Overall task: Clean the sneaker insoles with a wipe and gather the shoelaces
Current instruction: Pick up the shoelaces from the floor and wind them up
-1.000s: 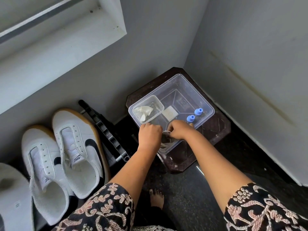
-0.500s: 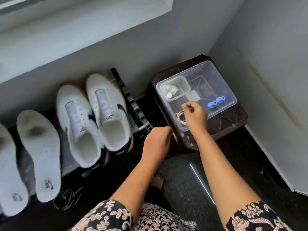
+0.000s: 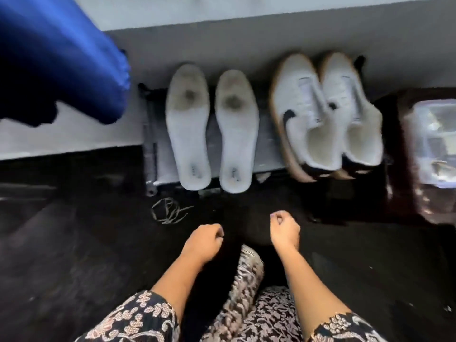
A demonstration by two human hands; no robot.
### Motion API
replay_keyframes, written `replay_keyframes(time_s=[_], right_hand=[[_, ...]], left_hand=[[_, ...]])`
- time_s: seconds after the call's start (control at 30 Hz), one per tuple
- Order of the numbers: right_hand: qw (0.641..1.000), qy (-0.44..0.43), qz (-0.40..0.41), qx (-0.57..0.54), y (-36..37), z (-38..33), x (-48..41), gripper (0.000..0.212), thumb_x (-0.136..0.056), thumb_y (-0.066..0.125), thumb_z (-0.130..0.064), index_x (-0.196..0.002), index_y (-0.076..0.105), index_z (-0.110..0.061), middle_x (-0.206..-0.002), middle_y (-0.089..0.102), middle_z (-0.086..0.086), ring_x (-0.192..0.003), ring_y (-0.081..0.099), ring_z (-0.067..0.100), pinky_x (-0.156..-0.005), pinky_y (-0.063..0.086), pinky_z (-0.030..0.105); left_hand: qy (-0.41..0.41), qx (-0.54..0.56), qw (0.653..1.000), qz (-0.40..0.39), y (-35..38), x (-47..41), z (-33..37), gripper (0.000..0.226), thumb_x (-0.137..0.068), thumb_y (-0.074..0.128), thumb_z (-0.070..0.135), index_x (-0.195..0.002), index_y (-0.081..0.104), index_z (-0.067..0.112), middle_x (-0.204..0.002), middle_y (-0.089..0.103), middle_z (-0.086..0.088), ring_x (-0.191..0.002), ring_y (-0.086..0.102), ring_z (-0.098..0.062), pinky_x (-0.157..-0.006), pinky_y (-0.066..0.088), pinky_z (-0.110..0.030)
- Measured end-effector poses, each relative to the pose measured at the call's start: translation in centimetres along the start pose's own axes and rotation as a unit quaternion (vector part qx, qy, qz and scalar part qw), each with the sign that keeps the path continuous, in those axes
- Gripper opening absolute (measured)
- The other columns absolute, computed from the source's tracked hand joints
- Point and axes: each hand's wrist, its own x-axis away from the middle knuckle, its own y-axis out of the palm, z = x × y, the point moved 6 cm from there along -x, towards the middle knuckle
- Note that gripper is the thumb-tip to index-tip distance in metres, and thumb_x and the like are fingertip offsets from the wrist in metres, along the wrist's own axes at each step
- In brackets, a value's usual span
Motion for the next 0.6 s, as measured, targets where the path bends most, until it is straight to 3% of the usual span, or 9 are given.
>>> replay_keyframes(time_s=[0.13, 0.27, 0.43, 0.53, 0.6], right_hand=[[0.975, -0.084, -0.172, 0.112, 12.1, -4.2, 5.0, 0.017, -0.089, 0.052, -0.024, -0.099, 0.066, -0.02, -0.104, 0.068, 0.011, -0.099, 0.062, 0.029, -0.08, 0.047, 0.032], [0.93, -0.145, -0.276, 0.194, 21.6, -6.6, 7.8, 0.017, -0.09, 0.052, -0.025, -0.1, 0.066, -0.022, -0.108, 0.068, 0.009, -0.103, 0.061, 0.028, -0.081, 0.046, 0.03], [0.877, -0.209, -0.334, 0.275, 31.1, -7.2, 7.0, 0.016, -0.091, 0.05, -0.025, -0.091, 0.065, -0.02, -0.103, 0.069, 0.01, -0.098, 0.063, 0.028, -0.075, 0.044, 0.028], [0.866, -0.24, -0.326, 0.295, 36.7, -6.4, 4.2, 0.014, -0.086, 0.052, -0.015, -0.085, 0.065, -0.019, -0.096, 0.07, 0.012, -0.094, 0.064, 0.03, -0.079, 0.048, 0.033], [0.857, -0.269, -0.306, 0.315, 39.9, -6.2, 2.3, 0.017, -0.084, 0.054, -0.008, -0.093, 0.067, -0.013, -0.099, 0.07, 0.016, -0.096, 0.064, 0.032, -0.081, 0.048, 0.034]], left_hand=[[-0.134, 0.046, 0.99, 0.009, -2.3, 3.1, -13.9, 0.014, -0.081, 0.056, 0.021, -0.091, 0.064, 0.025, -0.098, 0.069, -0.001, -0.094, 0.064, -0.021, -0.079, 0.049, -0.028], [-0.222, 0.104, 0.969, 0.043, -2.5, 4.4, -23.0, 0.011, -0.082, 0.06, 0.02, -0.09, 0.066, 0.023, -0.101, 0.07, -0.007, -0.096, 0.064, -0.025, -0.081, 0.05, -0.03], [-0.257, 0.194, 0.942, 0.096, 0.1, 1.1, -29.5, 0.015, -0.086, 0.06, 0.019, -0.099, 0.068, 0.018, -0.108, 0.068, -0.009, -0.101, 0.063, -0.026, -0.086, 0.05, -0.03], [-0.253, 0.24, 0.929, 0.123, 2.9, -3.0, -32.4, 0.018, -0.086, 0.06, 0.019, -0.103, 0.066, 0.019, -0.108, 0.068, -0.008, -0.101, 0.063, -0.026, -0.086, 0.05, -0.031], [-0.236, 0.242, 0.932, 0.132, 4.8, -5.8, -34.0, 0.025, -0.085, 0.062, 0.019, -0.11, 0.064, 0.017, -0.111, 0.067, -0.009, -0.105, 0.062, -0.026, -0.09, 0.049, -0.034]])
